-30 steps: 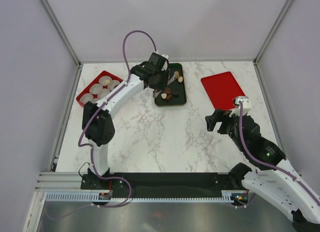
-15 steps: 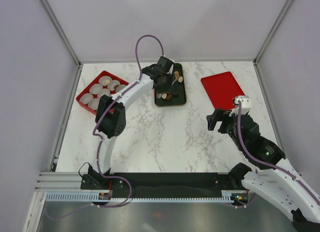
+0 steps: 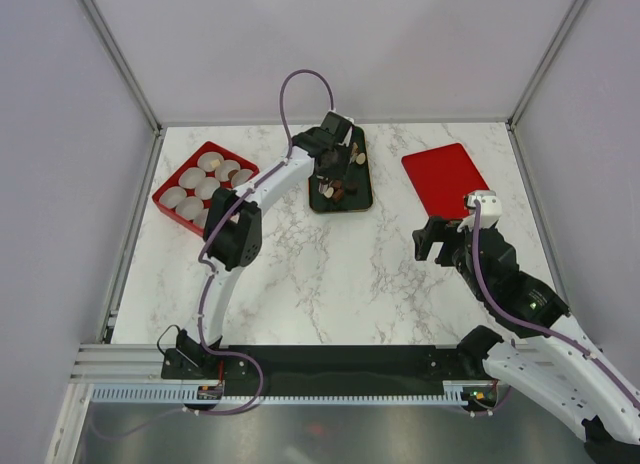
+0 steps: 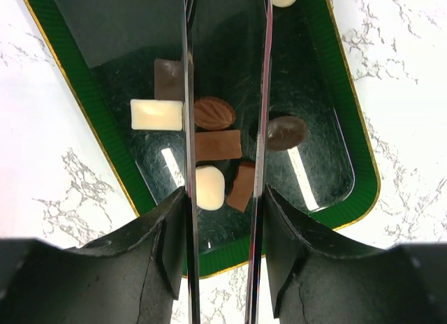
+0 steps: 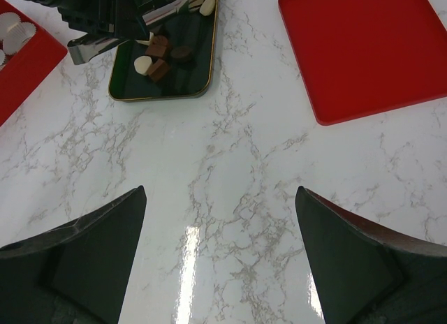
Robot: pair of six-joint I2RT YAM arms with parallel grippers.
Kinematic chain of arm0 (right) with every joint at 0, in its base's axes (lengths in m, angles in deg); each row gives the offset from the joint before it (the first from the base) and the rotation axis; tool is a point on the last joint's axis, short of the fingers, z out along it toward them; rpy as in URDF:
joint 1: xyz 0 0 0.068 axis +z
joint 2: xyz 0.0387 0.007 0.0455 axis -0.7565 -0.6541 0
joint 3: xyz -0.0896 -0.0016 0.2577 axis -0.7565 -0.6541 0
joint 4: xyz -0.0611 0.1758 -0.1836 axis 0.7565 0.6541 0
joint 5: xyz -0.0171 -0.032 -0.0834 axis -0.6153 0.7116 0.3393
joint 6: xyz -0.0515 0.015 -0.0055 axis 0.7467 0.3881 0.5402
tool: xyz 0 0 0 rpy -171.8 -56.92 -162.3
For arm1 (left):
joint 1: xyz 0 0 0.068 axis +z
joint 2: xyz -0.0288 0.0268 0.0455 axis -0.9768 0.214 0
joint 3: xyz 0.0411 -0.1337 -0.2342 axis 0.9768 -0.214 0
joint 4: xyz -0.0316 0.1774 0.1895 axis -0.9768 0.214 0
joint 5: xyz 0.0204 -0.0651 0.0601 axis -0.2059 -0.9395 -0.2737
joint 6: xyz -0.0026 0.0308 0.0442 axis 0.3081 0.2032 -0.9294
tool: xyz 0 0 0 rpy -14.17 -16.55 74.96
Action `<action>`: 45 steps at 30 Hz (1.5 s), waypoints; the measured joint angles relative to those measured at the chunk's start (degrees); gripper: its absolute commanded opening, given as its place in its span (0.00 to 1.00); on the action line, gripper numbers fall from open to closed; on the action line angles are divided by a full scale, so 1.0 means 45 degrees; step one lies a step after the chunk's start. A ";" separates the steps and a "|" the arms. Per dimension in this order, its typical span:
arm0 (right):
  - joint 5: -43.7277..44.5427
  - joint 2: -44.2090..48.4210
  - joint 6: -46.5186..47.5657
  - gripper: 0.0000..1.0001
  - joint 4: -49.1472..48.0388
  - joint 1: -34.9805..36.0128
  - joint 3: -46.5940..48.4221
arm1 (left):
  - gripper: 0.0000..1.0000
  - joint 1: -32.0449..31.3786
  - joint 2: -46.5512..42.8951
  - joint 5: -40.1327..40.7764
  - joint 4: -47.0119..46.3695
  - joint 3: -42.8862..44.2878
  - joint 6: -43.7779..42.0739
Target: Pack the chocolate
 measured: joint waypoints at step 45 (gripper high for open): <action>-0.0418 0.0248 -0.0253 0.97 0.0034 0.0000 0.0238 | 0.36 0.2968 -0.8456 0.0758 0.1608 -0.5678 0.0797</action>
